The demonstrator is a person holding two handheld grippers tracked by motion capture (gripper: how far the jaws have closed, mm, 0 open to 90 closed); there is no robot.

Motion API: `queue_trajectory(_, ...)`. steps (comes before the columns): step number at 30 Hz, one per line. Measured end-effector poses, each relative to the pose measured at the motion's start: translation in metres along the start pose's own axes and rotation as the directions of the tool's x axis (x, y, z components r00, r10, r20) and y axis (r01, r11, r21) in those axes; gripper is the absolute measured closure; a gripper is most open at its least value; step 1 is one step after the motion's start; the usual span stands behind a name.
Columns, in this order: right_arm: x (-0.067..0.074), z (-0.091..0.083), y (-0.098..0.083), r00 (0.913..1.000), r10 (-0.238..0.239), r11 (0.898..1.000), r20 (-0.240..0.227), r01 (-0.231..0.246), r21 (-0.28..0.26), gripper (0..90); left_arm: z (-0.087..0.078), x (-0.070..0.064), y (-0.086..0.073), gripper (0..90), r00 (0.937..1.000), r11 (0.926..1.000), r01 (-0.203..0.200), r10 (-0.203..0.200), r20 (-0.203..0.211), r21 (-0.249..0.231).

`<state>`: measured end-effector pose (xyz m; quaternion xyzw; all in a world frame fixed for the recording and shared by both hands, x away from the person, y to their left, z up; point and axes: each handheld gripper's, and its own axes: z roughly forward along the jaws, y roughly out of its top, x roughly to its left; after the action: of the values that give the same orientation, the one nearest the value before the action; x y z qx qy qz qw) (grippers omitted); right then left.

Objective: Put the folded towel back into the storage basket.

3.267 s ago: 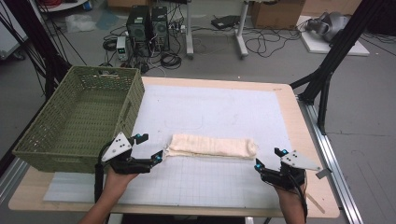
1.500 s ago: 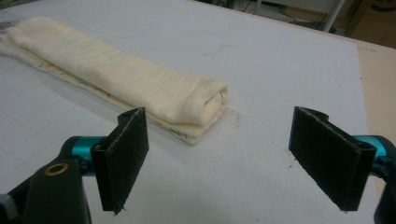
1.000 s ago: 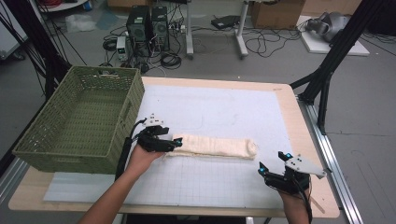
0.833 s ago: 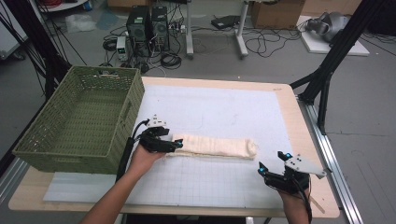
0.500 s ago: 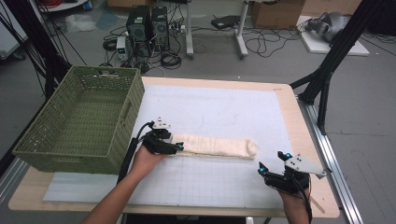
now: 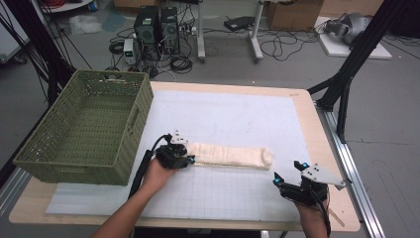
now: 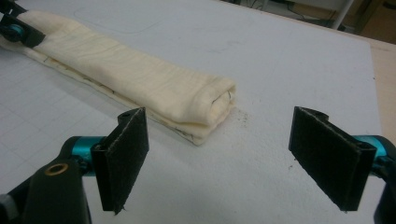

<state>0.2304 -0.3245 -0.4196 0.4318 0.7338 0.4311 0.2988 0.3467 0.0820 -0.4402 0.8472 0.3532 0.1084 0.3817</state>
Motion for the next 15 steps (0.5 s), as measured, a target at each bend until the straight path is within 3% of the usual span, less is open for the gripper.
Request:
queue_trajectory(5, -0.0004, 0.0003, -0.0003, 1.0, 0.001, 1.0, 0.002, -0.001, 0.001, 18.9, -0.0006, -0.0004, -0.0001, 79.4, 0.9999, 1.0, -0.008, 0.008, 0.009, -0.005)
queue_trajectory(11, -0.0006, -0.0004, -0.0006, 1.0, 0.008, 1.0, -0.001, -0.008, 0.002, 18.9, -0.0025, 0.0014, 0.0002, 81.2, 0.9998, 0.9999, 0.008, -0.008, 0.016, -0.015)
queue_trajectory(15, -0.0013, -0.0005, -0.0006, 1.0, 0.007, 1.0, -0.004, -0.007, -0.006, 18.8, -0.0079, 0.0017, 0.0011, 81.2, 0.9996, 0.9984, 0.009, -0.008, 0.027, -0.056)
